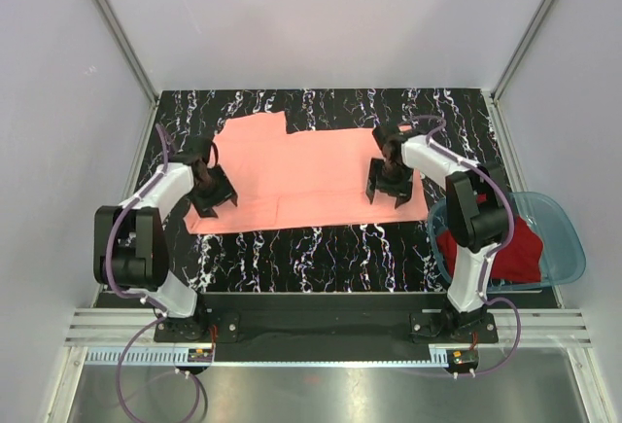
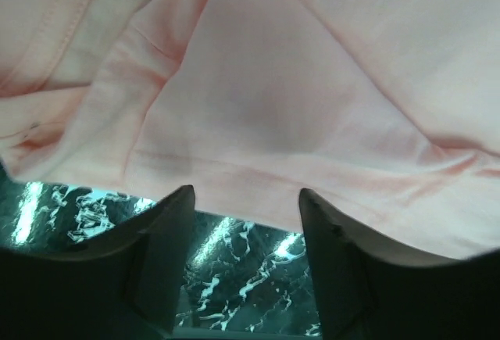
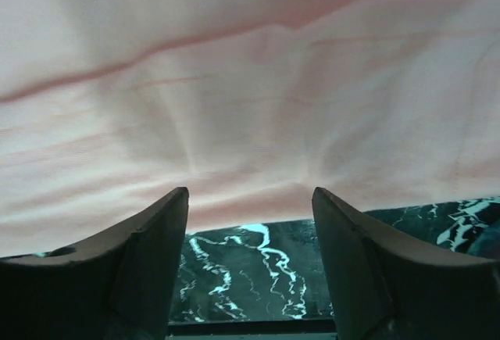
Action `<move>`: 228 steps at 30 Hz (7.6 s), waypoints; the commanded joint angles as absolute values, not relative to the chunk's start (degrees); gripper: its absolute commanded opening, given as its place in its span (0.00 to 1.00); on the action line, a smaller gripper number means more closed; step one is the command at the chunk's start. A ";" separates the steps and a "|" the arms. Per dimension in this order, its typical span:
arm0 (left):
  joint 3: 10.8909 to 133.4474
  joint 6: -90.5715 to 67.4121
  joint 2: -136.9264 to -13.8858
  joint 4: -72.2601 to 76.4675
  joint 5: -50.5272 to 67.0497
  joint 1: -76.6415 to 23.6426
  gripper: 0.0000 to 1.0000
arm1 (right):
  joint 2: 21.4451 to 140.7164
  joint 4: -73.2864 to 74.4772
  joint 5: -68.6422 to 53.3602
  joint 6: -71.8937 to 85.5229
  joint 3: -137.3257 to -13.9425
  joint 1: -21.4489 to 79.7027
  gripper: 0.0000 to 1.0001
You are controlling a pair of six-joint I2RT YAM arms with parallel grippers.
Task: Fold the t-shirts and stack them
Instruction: Fold the tshirt
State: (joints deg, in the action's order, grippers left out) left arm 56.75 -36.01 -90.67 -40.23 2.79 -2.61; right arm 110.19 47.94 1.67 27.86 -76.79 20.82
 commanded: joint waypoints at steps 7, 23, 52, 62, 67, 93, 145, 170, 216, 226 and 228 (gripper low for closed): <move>86.11 -22.95 -101.84 -39.47 2.43 4.73 0.58 | 119.87 48.35 3.79 25.49 -106.77 11.96 0.79; 108.45 -6.59 -126.82 -38.67 12.30 10.81 0.43 | 140.61 43.24 -9.40 17.32 -127.78 -1.21 0.59; 123.39 -10.38 -141.24 -33.13 23.47 9.14 0.45 | 147.22 43.24 -14.76 17.84 -132.45 -2.37 0.58; 122.78 -8.53 -142.12 -34.80 21.10 7.47 0.44 | 147.83 42.89 -15.64 18.63 -133.16 -3.43 0.57; 122.43 -7.74 -142.03 -36.21 19.95 7.47 0.43 | 148.62 43.24 -15.38 18.28 -134.64 -3.52 0.60; 119.88 -9.32 -141.68 -35.33 22.67 8.17 0.29 | 157.32 48.69 -17.84 19.33 -146.95 -3.34 0.46; 112.78 -16.70 -125.87 -37.44 33.40 11.16 0.00 | 141.07 48.61 -18.90 22.59 -138.00 -3.69 0.00; 92.29 -17.84 -106.53 -49.83 12.57 11.16 0.00 | 116.38 48.25 -14.50 20.04 -103.19 -3.69 0.00; 101.52 -21.18 -118.13 -32.25 21.10 10.64 0.00 | 134.66 41.21 -20.30 22.42 -125.79 -3.69 0.00; 84.56 -18.02 -106.88 -35.42 12.49 10.46 0.00 | 122.36 41.05 -16.88 20.65 -108.99 -3.78 0.00; 83.06 -17.58 -106.35 -35.59 10.82 10.46 0.00 | 121.64 41.31 -16.79 20.31 -107.06 -3.78 0.00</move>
